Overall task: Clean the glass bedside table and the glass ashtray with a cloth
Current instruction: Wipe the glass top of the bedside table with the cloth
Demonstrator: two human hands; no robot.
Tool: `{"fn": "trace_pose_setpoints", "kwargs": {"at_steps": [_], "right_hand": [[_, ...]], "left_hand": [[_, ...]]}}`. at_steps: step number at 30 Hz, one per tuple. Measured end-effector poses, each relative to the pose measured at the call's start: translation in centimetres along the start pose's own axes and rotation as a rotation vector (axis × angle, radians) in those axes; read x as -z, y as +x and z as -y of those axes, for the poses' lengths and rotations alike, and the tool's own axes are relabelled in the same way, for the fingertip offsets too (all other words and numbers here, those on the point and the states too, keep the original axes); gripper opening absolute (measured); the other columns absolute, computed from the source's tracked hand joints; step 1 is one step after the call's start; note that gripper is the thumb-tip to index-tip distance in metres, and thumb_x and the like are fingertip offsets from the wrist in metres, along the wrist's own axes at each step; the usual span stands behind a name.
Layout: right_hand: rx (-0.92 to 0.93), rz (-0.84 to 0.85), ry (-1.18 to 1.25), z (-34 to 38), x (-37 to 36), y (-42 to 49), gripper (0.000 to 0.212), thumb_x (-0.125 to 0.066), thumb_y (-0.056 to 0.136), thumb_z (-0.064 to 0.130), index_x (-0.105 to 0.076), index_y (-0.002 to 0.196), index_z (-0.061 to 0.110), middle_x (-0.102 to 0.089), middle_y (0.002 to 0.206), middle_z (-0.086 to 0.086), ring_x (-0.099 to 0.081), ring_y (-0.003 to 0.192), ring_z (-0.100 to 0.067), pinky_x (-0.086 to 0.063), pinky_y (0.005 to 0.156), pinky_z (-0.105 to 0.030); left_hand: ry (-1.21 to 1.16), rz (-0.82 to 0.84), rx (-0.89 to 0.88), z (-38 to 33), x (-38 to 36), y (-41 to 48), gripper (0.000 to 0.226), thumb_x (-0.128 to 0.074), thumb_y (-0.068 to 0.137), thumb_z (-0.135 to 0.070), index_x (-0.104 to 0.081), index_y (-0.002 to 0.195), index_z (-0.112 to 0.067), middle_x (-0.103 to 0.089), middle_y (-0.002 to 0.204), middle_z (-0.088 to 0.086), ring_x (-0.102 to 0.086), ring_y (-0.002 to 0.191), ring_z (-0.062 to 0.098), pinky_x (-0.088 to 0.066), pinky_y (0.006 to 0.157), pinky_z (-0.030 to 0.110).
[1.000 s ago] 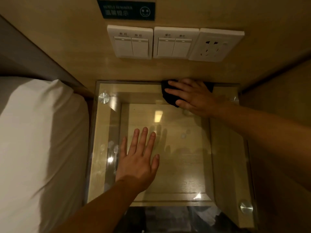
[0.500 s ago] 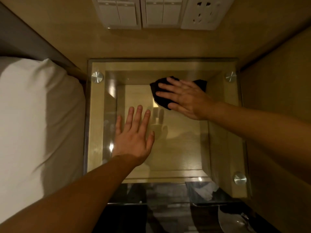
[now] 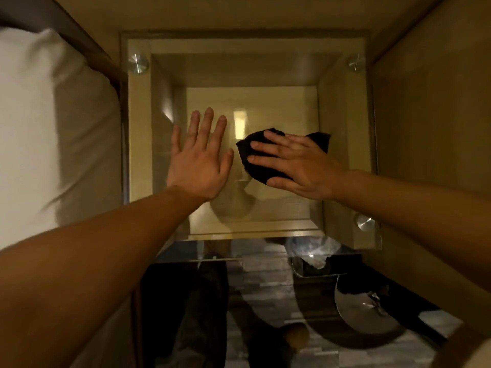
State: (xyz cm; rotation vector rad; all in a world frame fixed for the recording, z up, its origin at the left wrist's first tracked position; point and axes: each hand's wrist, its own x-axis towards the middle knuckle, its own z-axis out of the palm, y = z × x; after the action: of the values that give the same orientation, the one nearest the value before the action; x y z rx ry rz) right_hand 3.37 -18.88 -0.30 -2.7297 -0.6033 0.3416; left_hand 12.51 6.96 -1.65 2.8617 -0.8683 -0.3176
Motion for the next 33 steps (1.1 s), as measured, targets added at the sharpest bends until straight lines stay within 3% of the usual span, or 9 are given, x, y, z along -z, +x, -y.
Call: {"fn": "trace_pose_setpoints", "kwargs": {"at_steps": [4,9,19,22,24,25,27,31,33], "right_hand": [[0.026,-0.004,0.02,2.3,-1.2,-2.5,0.054,-0.039,0.106,0.055,-0.033,0.158,0.038,-0.027,0.169,0.009,-0.013,0.16,-0.019,-0.018,0.122,-0.042],[0.012,-0.038,0.107,5.9,-2.3,-5.2,0.047,-0.051,0.104,0.036,-0.05,0.15,0.03,-0.041,0.163,0.005,-0.026,0.156,-0.023,-0.028,0.117,-0.045],[-0.061,-0.037,0.304,10.8,-3.5,-8.7,0.041,-0.051,0.101,0.023,-0.063,0.14,0.025,-0.053,0.153,0.004,-0.036,0.15,-0.02,-0.02,0.104,-0.027],[-0.083,-0.036,0.382,11.7,-3.7,-9.7,0.039,-0.059,0.101,0.008,-0.067,0.136,0.021,-0.057,0.15,0.002,-0.039,0.149,-0.022,-0.022,0.098,-0.027],[-0.083,-0.031,0.476,12.5,-3.6,-10.6,0.038,-0.061,0.098,0.0,-0.07,0.133,0.014,-0.061,0.147,-0.003,-0.041,0.147,-0.023,-0.027,0.106,-0.025],[-0.09,-0.015,0.551,13.0,-3.5,-11.1,0.037,-0.061,0.098,-0.002,-0.07,0.131,0.011,-0.062,0.145,-0.005,-0.042,0.147,-0.023,-0.028,0.114,-0.024],[-0.124,0.074,0.716,14.1,-3.1,-12.0,0.036,-0.059,0.099,-0.004,-0.07,0.13,0.008,-0.063,0.144,-0.006,-0.042,0.148,-0.021,-0.033,0.122,-0.035],[-0.267,0.406,0.986,15.0,-1.7,-14.2,0.038,-0.054,0.105,0.007,-0.067,0.137,0.022,-0.061,0.146,0.005,-0.052,0.138,-0.009,-0.041,0.118,-0.037],[-0.366,0.459,1.145,14.7,-1.0,-15.2,0.037,-0.052,0.107,0.01,-0.066,0.138,0.024,-0.063,0.144,0.009,-0.055,0.134,-0.005,-0.043,0.116,-0.032]], "left_hand": [[-0.011,-0.002,0.01,-0.2,0.3,-0.1,0.068,-0.014,0.107,-0.059,-0.007,0.167,-0.027,-0.004,0.177,0.004,0.003,0.162,0.024,0.0,0.128,0.058],[-0.008,0.007,0.013,-0.2,0.5,-0.1,0.069,-0.013,0.106,-0.06,-0.005,0.167,-0.028,-0.002,0.177,0.004,0.004,0.162,0.024,0.002,0.128,0.057],[-0.008,-0.013,0.024,-0.2,0.2,0.0,0.069,-0.013,0.105,-0.063,-0.007,0.166,-0.031,-0.004,0.177,0.002,0.002,0.162,0.022,0.002,0.128,0.057],[0.004,-0.01,0.019,-0.1,0.2,0.2,0.07,-0.011,0.104,-0.064,-0.005,0.166,-0.031,-0.003,0.177,0.002,0.003,0.162,0.022,0.003,0.128,0.057],[0.009,0.006,0.018,-0.2,0.3,0.1,0.071,-0.01,0.104,-0.064,-0.004,0.166,-0.031,-0.002,0.177,0.002,0.004,0.162,0.022,0.003,0.128,0.057],[0.006,0.022,0.02,-0.2,0.4,0.1,0.071,-0.01,0.104,-0.064,-0.004,0.166,-0.031,0.0,0.177,0.002,0.005,0.162,0.022,0.004,0.128,0.057],[-0.001,0.062,0.034,-0.1,0.8,0.1,0.072,-0.011,0.103,-0.063,-0.003,0.167,-0.031,0.003,0.177,0.001,0.007,0.162,0.022,0.005,0.127,0.058],[-0.048,0.071,0.063,-1.6,2.0,0.3,0.07,-0.014,0.105,-0.058,-0.005,0.167,-0.029,0.003,0.177,0.001,0.007,0.162,0.023,0.006,0.127,0.056],[-0.105,0.023,0.04,-3.6,2.2,-0.1,0.066,-0.016,0.107,-0.054,-0.007,0.167,-0.028,0.001,0.177,0.001,0.005,0.162,0.023,0.003,0.127,0.054]]}}
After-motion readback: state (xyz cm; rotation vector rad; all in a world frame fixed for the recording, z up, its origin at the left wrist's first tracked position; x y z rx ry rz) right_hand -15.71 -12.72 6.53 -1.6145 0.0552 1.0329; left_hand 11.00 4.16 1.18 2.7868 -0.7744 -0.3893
